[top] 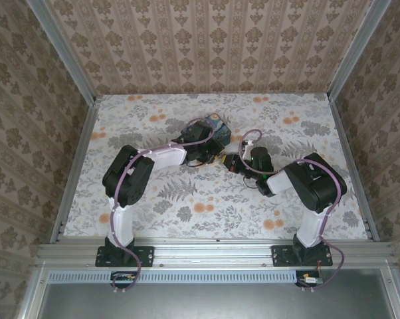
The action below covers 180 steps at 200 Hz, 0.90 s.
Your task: Unlock a padlock with a key
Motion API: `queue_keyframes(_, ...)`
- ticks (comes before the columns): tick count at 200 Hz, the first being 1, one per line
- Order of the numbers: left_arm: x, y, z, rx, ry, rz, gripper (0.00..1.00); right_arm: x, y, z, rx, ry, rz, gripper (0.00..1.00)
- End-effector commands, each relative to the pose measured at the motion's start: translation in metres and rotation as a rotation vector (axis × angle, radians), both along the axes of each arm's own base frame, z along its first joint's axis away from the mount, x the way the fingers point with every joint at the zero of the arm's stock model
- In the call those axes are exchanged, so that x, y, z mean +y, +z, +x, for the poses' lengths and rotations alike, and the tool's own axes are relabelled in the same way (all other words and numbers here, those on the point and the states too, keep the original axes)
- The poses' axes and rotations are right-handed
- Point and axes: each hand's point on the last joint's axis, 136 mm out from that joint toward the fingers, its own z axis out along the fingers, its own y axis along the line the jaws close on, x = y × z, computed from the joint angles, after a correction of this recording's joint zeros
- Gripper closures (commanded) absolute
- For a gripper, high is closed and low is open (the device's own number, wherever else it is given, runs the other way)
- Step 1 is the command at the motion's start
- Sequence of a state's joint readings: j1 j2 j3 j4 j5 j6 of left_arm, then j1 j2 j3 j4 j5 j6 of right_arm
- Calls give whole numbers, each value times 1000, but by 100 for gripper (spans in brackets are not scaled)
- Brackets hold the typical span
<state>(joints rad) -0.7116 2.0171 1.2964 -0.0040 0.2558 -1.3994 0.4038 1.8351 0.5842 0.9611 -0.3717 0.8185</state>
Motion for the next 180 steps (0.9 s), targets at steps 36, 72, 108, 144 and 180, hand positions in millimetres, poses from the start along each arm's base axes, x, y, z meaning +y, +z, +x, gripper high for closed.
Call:
queue_keyframes(36, -1, -72, -88, 430, -51, 43, 100, 1, 4, 16, -12, -6, -94, 93)
queue_keyframes(72, 16, -69, -73, 415, -6, 34, 100, -3, 1, 4, 32, 22, -48, 73)
queue_keyframes(108, 24, -62, -67, 401, -1, 38, 100, -21, -13, -13, 56, 42, -109, 64)
queue_keyframes(144, 26, -62, -67, 404, -5, 41, 100, -29, 3, -32, -3, 116, -172, 57)
queue_keyframes(180, 24, -57, -67, 397, -36, 38, 100, -53, 13, -42, -100, 138, -450, 63)
